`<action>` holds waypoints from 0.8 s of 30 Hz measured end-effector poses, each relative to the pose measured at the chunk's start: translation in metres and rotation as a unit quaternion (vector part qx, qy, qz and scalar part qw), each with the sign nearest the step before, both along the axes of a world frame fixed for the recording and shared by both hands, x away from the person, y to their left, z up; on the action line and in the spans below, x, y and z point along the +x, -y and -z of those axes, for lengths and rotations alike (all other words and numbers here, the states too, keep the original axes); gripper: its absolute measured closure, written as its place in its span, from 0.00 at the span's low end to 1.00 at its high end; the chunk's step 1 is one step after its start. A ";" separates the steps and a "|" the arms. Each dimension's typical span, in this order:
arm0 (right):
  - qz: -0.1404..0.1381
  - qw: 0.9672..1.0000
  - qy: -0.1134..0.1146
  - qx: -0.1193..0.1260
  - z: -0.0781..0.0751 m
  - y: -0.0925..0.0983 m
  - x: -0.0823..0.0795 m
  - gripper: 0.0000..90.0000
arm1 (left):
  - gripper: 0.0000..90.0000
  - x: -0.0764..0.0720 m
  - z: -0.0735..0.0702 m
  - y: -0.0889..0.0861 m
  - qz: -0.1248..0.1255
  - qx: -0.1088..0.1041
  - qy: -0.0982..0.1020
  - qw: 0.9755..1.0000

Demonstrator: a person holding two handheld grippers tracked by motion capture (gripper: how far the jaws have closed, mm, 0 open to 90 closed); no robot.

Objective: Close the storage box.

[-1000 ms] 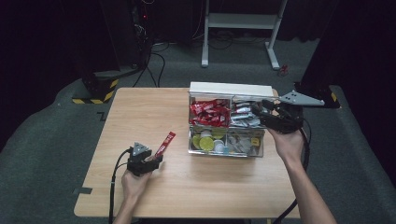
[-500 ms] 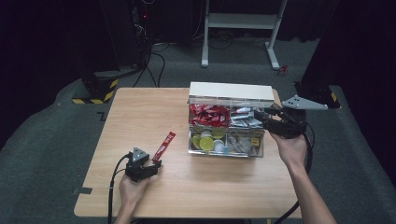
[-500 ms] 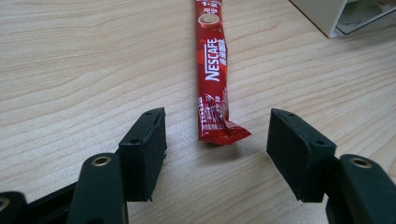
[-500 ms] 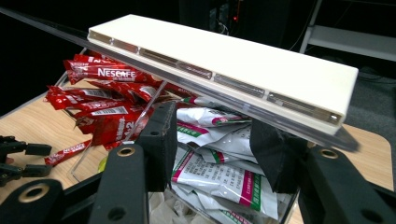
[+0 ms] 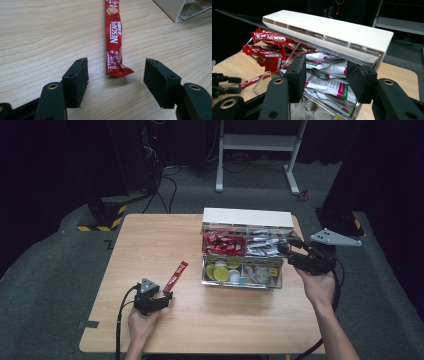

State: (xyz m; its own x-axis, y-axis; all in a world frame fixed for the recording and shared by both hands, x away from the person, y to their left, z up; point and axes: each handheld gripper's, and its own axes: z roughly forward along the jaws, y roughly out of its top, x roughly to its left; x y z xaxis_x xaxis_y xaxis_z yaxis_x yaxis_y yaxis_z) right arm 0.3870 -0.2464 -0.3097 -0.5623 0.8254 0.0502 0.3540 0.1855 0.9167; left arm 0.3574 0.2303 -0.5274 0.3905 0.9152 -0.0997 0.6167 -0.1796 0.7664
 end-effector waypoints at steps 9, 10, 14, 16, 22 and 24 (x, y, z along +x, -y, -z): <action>0.005 1.000 -0.005 -0.005 0.007 0.006 -0.005 0.56 | 0.41 0.000 0.000 0.000 0.000 -0.003 -0.001 1.000; 0.006 1.000 -0.006 -0.007 0.009 0.006 -0.005 0.55 | 0.41 0.000 0.000 0.000 0.000 -0.003 -0.001 1.000; 0.007 1.000 -0.009 -0.012 0.014 0.009 -0.008 0.54 | 0.41 0.000 0.000 0.000 0.000 -0.003 -0.001 1.000; 0.012 1.000 -0.012 -0.016 0.018 0.012 -0.010 0.54 | 0.41 0.000 0.000 0.000 0.000 -0.003 -0.001 1.000; 0.011 1.000 -0.019 -0.021 0.029 0.017 -0.013 0.53 | 0.41 0.000 0.000 0.000 0.000 -0.003 -0.001 1.000; 0.012 1.000 -0.014 -0.015 0.030 0.019 -0.015 0.53 | 0.41 0.000 0.000 0.000 0.000 -0.003 -0.001 1.000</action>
